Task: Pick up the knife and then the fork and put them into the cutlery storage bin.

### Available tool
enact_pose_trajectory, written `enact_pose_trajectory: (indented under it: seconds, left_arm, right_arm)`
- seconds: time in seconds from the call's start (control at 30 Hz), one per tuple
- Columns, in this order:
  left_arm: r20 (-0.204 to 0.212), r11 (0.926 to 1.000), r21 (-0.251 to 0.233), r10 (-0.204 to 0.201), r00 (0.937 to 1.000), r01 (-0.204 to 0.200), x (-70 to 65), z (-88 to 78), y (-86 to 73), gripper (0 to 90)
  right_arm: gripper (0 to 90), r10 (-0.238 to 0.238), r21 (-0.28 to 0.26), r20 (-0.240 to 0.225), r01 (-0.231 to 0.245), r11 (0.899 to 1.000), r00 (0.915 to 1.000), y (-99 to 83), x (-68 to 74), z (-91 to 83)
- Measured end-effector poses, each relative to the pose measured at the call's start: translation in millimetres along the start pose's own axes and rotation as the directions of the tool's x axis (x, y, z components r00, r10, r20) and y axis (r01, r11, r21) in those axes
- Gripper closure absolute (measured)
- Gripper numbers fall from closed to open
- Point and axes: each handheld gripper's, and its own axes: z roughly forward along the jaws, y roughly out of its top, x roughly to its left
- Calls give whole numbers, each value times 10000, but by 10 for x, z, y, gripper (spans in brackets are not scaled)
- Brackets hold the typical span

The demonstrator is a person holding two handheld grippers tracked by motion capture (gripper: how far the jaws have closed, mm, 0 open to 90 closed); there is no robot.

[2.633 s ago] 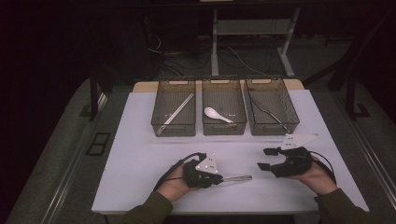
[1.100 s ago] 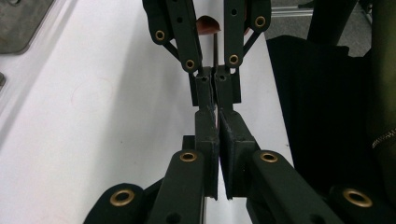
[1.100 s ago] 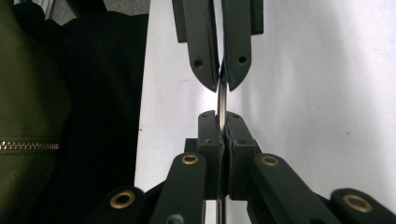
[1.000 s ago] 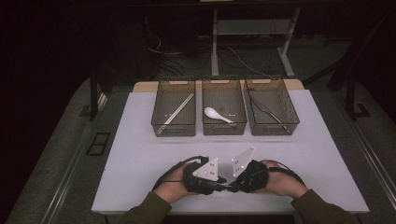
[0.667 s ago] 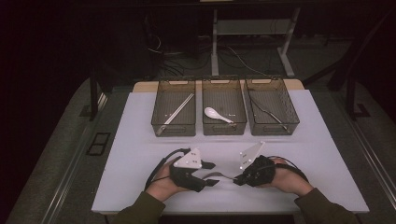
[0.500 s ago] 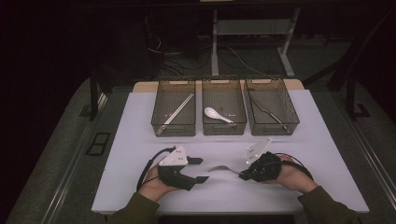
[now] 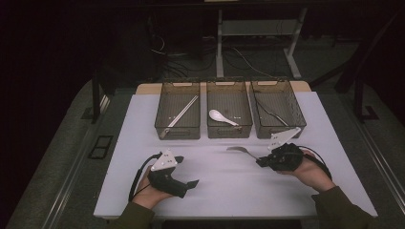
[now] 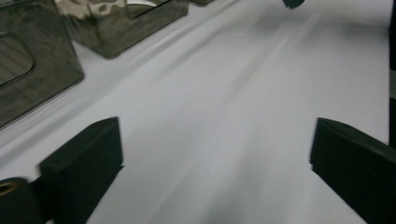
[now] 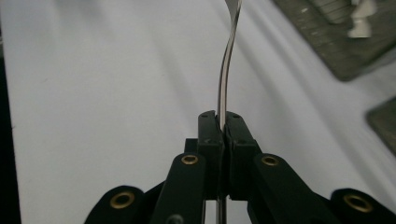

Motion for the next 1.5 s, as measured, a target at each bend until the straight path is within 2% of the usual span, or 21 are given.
enact_pose_trajectory:
  seconds: [0.1,0.4,0.7,0.83,1.1,1.2,1.33,1.43,1.5]
  left_arm:
    - [-79,10000,9,-74,9999,74,0,-1,4,0]
    - [-53,9998,158,139,9999,-139,-9,27,-3,0]
    - [-130,9998,161,154,9998,-151,-9,31,-10,0]
    - [-178,9998,157,159,9997,-156,-10,36,-10,0]
    - [-207,9996,195,199,9996,-195,-17,45,-11,0]
    - [-179,9996,197,208,9996,-204,-22,47,-9,0]
    - [-152,9996,168,207,9997,-205,-23,48,-9,0]
    - [-141,9997,168,201,9997,-198,-23,49,-10,0]
    - [-149,9997,175,191,9997,-189,-24,50,-10,0]
  right_arm:
    - [868,385,-327,242,-377,9988,9990,-3,-68,-79]
    - [868,817,-1033,669,-746,9919,9944,13,-244,-283]
    - [868,1428,-1824,1247,-1187,9760,9819,55,-429,-454]
    - [868,1700,-2013,1519,-1380,9698,9737,73,-488,-485]
    - [869,2429,-2631,2000,-1868,9465,9492,121,-659,-532]
    - [868,2545,-2645,2222,-1931,9449,9412,152,-742,-540]
    - [868,2840,-2762,2423,-2146,9368,9277,179,-872,-530]
    - [869,3050,-2696,2644,-2335,9342,9149,194,-986,-529]
    - [869,3252,-2813,2760,-2475,9271,9045,197,-1067,-541]
